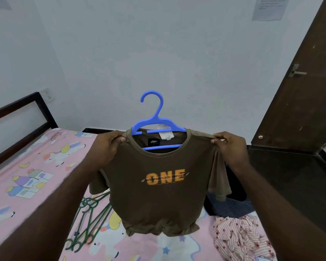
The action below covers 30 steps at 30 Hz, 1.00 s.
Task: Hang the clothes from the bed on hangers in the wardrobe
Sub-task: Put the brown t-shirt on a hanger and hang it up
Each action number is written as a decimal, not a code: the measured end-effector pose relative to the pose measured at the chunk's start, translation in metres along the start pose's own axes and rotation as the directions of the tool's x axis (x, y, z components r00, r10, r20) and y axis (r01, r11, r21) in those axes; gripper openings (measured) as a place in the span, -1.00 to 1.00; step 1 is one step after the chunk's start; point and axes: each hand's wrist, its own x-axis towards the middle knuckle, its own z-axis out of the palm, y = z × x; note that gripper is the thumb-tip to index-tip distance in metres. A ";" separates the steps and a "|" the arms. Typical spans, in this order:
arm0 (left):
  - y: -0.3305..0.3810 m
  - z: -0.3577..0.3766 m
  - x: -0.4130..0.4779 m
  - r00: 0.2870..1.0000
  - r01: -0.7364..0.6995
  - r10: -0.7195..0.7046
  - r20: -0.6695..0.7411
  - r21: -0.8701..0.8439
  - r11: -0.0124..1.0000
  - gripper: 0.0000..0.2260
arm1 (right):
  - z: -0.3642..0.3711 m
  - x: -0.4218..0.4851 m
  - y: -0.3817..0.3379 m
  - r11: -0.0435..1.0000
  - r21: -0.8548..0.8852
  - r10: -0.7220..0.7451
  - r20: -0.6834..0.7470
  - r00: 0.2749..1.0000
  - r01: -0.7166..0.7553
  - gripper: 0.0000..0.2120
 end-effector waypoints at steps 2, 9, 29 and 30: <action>-0.001 0.001 0.001 1.000 -0.004 0.004 -0.013 0.012 1.000 -0.81 | 0.003 -0.004 0.000 0.999 -0.037 -0.036 -0.045 0.998 0.034 -0.85; 0.004 -0.003 -0.004 0.999 -0.020 0.020 0.031 -0.005 1.000 -0.71 | 0.001 0.013 -0.025 0.937 -0.185 -0.229 0.318 0.920 0.297 -0.76; 0.005 -0.008 -0.010 1.000 0.016 -0.016 -0.002 -0.030 0.999 -0.84 | 0.015 0.016 -0.060 0.963 -0.011 -0.212 0.592 0.778 0.271 -0.83; 0.007 -0.006 -0.009 1.000 0.010 -0.010 -0.007 -0.029 1.000 -0.85 | 0.013 0.019 -0.062 0.961 -0.023 -0.209 0.593 0.778 0.275 -0.84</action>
